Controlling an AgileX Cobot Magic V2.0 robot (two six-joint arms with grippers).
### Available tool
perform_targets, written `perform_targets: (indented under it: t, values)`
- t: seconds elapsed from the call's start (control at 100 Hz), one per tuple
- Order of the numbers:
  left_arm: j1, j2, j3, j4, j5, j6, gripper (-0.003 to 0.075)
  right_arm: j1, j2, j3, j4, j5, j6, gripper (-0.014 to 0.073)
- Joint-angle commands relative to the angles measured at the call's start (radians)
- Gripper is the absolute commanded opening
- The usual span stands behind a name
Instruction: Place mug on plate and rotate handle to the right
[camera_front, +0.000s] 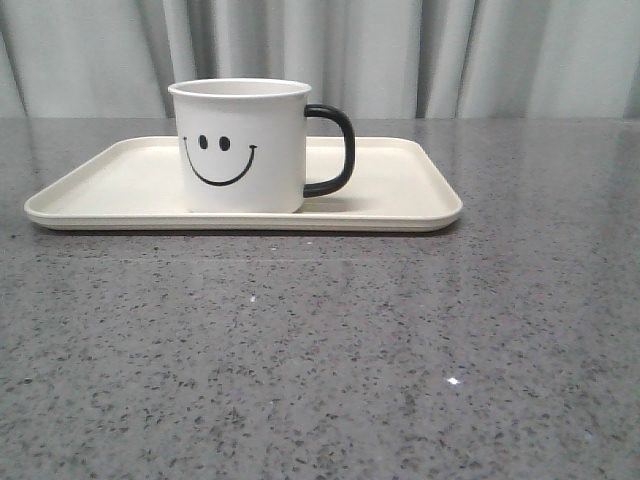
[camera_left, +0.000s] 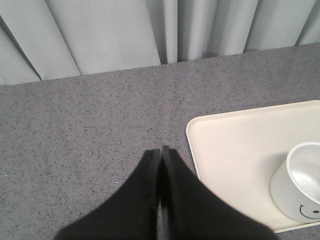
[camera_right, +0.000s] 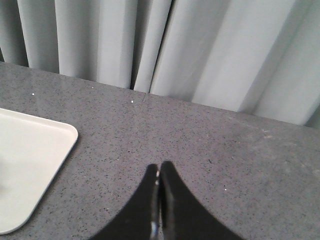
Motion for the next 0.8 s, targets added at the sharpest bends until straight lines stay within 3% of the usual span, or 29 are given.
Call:
perform_targets:
  t: [0.0,0.39,0.57,0.79]
  values:
    - [0.002,-0.001,-0.022,-0.029,-0.061,-0.006,-0.002,-0.006,-0.004,-0.024,0.009,-0.058,-0.009,-0.0064]
    - [0.002,0.063,-0.022,-0.023,-0.075,-0.004,-0.002,-0.006,-0.004,-0.024,0.009,-0.058,-0.009,-0.0064]
    - [0.002,0.044,-0.022,-0.023,-0.15,0.029,-0.002,-0.006,-0.004,-0.024,0.009,-0.058,-0.009,-0.0064]
    - [0.002,-0.153,0.16,-0.031,-0.423,0.099,-0.002,-0.006,-0.004,-0.024,0.009,-0.058,-0.009,-0.0064]
